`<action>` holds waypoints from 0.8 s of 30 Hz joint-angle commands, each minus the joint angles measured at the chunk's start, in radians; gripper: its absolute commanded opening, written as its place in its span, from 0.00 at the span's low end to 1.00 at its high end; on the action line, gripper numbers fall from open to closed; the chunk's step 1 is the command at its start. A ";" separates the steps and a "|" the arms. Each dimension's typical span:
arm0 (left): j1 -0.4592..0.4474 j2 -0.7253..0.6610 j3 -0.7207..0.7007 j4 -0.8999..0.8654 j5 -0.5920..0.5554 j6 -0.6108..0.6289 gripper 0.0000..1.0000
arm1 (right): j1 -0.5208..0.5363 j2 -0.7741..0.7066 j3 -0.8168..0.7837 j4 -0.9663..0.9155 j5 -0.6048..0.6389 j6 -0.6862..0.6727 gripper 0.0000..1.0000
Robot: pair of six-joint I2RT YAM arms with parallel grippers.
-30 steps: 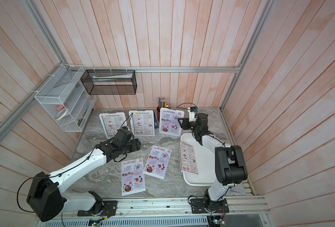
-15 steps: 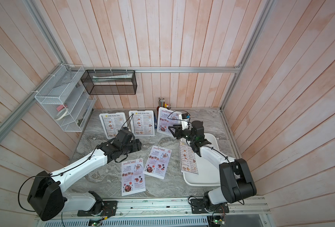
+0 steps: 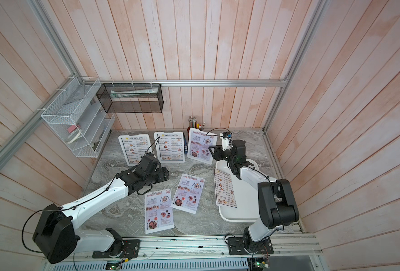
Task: Replace the menus in the menu holders
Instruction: Adjust the menu holder at the center of the board.
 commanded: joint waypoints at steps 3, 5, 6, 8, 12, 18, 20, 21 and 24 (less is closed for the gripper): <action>-0.003 -0.034 -0.018 -0.005 -0.010 0.003 0.81 | -0.019 0.077 0.063 0.071 -0.102 -0.036 0.55; -0.004 -0.035 -0.018 0.001 -0.008 0.002 0.81 | -0.019 0.103 0.073 0.100 -0.177 -0.043 0.55; -0.003 -0.035 -0.018 0.004 -0.007 0.005 0.81 | -0.020 0.113 0.076 0.119 -0.207 -0.039 0.55; -0.003 -0.033 -0.018 0.009 -0.004 0.006 0.81 | -0.018 0.125 0.073 0.155 -0.254 -0.028 0.55; -0.003 -0.028 -0.018 0.006 -0.008 0.008 0.81 | -0.007 0.099 0.045 0.192 -0.295 -0.007 0.53; -0.003 -0.018 -0.018 0.015 -0.005 0.006 0.81 | 0.038 0.000 -0.027 0.183 -0.291 -0.021 0.52; -0.003 -0.015 -0.014 0.016 -0.003 0.006 0.81 | 0.052 -0.030 -0.045 0.168 -0.266 -0.030 0.51; -0.003 -0.015 -0.014 0.015 -0.002 0.006 0.81 | 0.051 -0.042 -0.058 0.167 -0.252 -0.027 0.51; -0.003 -0.022 -0.016 0.010 -0.007 0.008 0.81 | 0.049 -0.078 -0.093 0.163 -0.200 -0.033 0.50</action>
